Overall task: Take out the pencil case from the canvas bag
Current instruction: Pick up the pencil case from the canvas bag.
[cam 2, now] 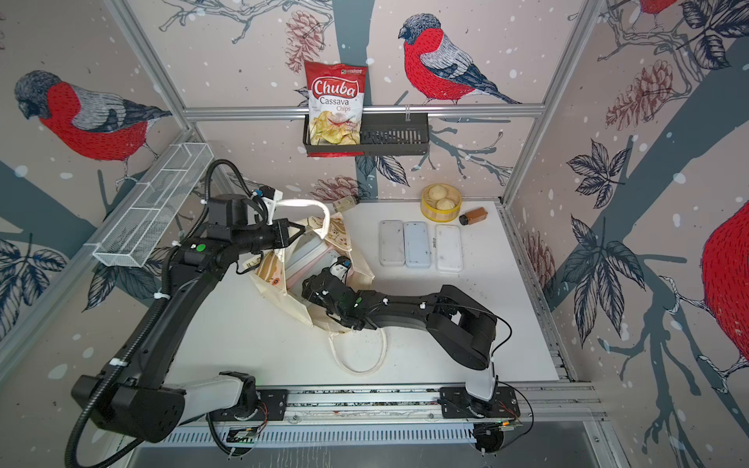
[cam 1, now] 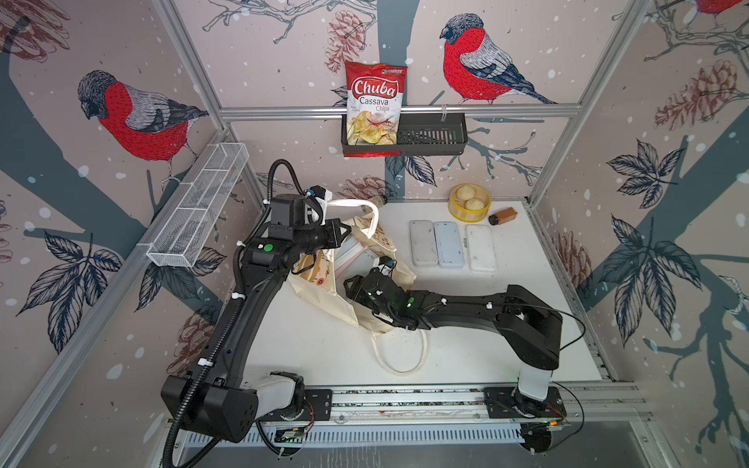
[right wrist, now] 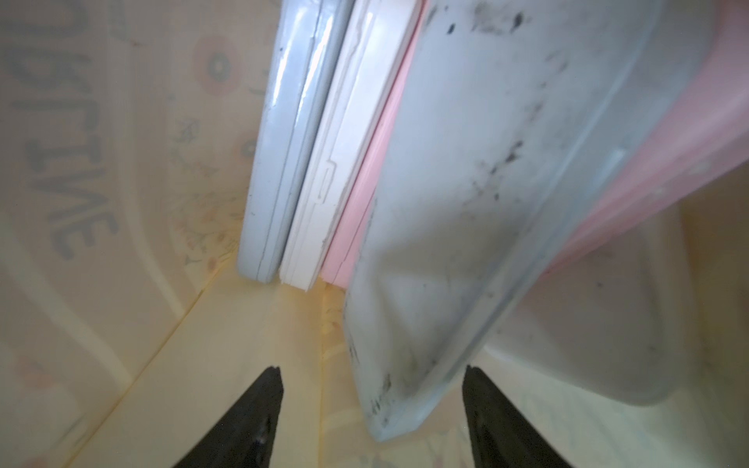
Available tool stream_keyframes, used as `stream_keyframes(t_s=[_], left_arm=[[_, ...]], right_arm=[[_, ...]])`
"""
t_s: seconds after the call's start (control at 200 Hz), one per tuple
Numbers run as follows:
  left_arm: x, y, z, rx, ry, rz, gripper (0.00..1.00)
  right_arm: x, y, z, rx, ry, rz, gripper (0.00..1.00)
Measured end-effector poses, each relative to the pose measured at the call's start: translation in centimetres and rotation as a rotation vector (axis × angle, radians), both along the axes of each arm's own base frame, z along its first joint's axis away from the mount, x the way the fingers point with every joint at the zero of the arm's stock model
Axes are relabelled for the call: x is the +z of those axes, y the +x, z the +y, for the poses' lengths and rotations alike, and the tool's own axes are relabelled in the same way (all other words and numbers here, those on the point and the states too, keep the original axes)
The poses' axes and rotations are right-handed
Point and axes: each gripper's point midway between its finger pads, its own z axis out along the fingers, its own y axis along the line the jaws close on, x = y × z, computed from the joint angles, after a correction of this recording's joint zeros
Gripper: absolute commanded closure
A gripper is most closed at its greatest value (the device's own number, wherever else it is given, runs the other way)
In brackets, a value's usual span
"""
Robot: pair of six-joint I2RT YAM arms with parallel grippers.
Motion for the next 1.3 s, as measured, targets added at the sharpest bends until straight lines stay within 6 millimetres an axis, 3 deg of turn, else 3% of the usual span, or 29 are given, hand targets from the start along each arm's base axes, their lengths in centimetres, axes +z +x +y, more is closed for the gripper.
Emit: stream_keyframes(t_s=[0.245, 0.38, 0.815, 0.976, 1.301], left_arm=[[-0.2, 0.1, -0.1, 0.004, -0.011, 0.016, 1.00], [-0.2, 0.1, -0.1, 0.006, -0.016, 0.020, 1.00], [-0.3, -0.1, -0.2, 0.004, -0.023, 0.026, 1.00], [-0.3, -0.1, -0.2, 0.004, -0.023, 0.026, 1.00], [-0.2, -0.2, -0.1, 0.005, -0.023, 0.023, 1.00]], right_arm=[[-2.8, 0.6, -1.1, -0.026, -0.031, 0.057, 0.27], [-3.5, 0.9, -0.8, -0.026, -0.012, 0.077, 0.28], [-2.4, 1.0, 1.3, 0.035, 0.102, 0.069, 0.41], [-2.7, 1.2, 1.3, 0.041, 0.123, 0.074, 0.44], [-2.9, 1.3, 1.1, 0.037, 0.161, 0.095, 0.61]])
